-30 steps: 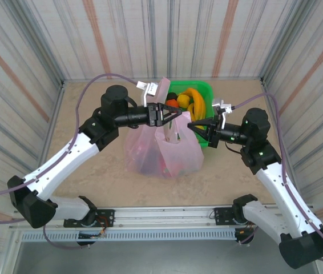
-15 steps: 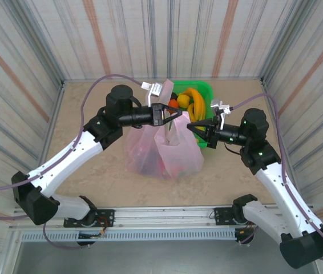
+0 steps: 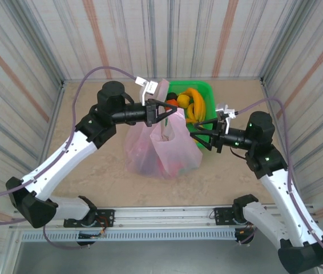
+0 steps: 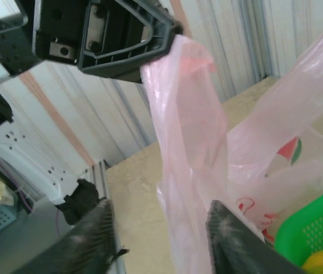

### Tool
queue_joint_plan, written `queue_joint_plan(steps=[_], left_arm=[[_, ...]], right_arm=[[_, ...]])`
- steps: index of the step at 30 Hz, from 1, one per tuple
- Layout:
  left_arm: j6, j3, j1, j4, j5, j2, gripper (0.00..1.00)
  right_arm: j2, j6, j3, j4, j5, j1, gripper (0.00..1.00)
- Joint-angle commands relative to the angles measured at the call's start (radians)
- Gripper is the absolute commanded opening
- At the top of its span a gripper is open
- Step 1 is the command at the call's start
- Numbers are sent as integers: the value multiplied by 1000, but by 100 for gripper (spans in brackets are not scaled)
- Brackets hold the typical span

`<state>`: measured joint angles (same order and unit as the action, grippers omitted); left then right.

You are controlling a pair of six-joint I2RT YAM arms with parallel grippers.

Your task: Place the fake fruits into the plastic bag and tie a complex knot

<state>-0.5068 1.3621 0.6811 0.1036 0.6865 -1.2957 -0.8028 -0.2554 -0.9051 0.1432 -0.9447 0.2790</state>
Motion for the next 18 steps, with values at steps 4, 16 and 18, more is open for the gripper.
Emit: queue_joint_plan(steps=[4, 16, 18], left_arm=[[164, 25, -38, -74, 171, 51, 0], [241, 51, -71, -114, 359, 50, 0], [252, 57, -75, -114, 367, 50, 0]], right_arm=[[-103, -67, -80, -208, -159, -11, 90], [-420, 40, -280, -328, -265, 170, 99], [-452, 41, -298, -333, -305, 192, 92]])
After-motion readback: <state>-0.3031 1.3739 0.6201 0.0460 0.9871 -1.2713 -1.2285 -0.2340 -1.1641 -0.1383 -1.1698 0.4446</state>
